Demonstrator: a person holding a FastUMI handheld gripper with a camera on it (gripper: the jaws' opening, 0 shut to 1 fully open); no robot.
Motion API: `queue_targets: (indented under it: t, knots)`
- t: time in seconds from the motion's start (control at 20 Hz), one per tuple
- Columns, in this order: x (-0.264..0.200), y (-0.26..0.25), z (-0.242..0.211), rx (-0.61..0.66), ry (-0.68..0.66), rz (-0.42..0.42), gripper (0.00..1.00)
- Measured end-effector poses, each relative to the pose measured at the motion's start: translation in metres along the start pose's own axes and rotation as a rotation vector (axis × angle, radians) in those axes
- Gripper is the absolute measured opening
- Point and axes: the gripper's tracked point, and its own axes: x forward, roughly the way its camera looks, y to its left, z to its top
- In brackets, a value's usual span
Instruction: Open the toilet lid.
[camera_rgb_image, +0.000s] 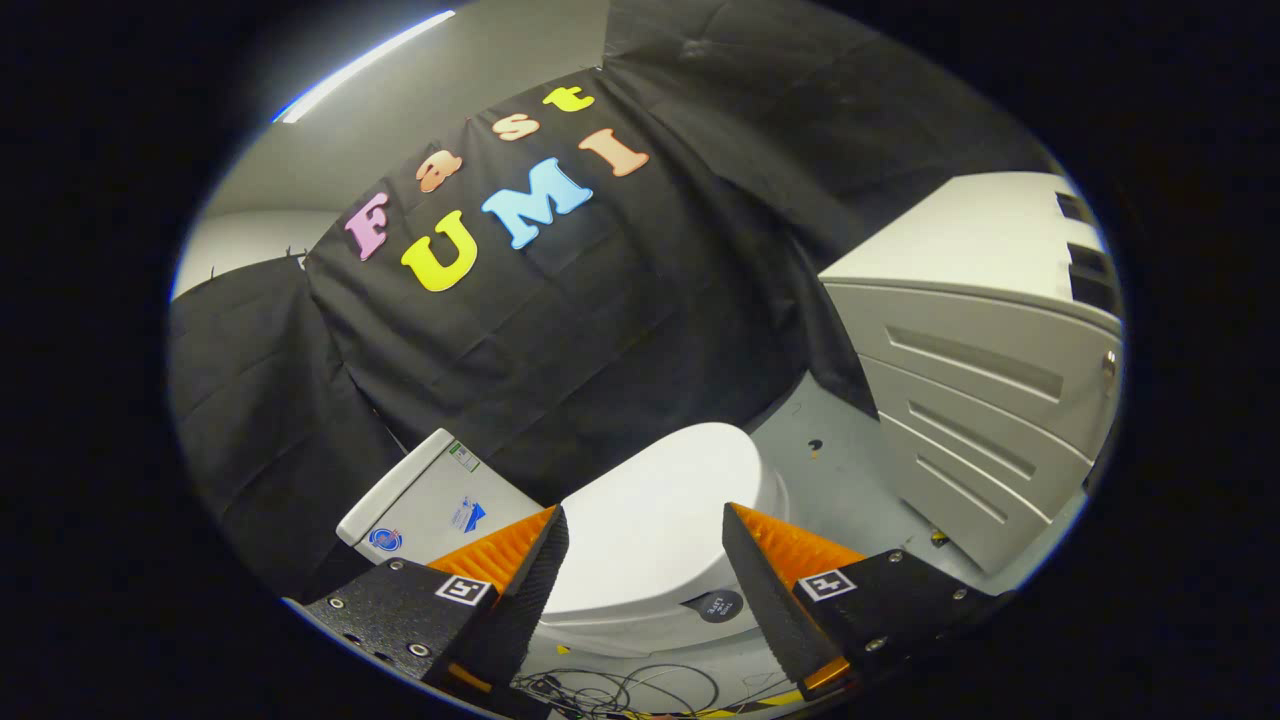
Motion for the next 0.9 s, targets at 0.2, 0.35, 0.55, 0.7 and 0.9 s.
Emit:
queue_targets:
  t: [0.2, 0.35, 0.55, 0.7, 0.9]
  knots:
    - [0.019, -0.023, -0.036, 0.087, 0.101, -0.011, 0.96]
    - [0.032, -0.033, -0.07, 0.141, 0.191, 0.01, 0.95]
    - [0.051, -0.046, -0.106, 0.177, 0.279, 0.019, 0.95]
    - [0.066, -0.061, -0.122, 0.205, 0.308, 0.001, 0.96]
    - [0.08, -0.071, -0.143, 0.295, 0.355, -0.011, 0.95]
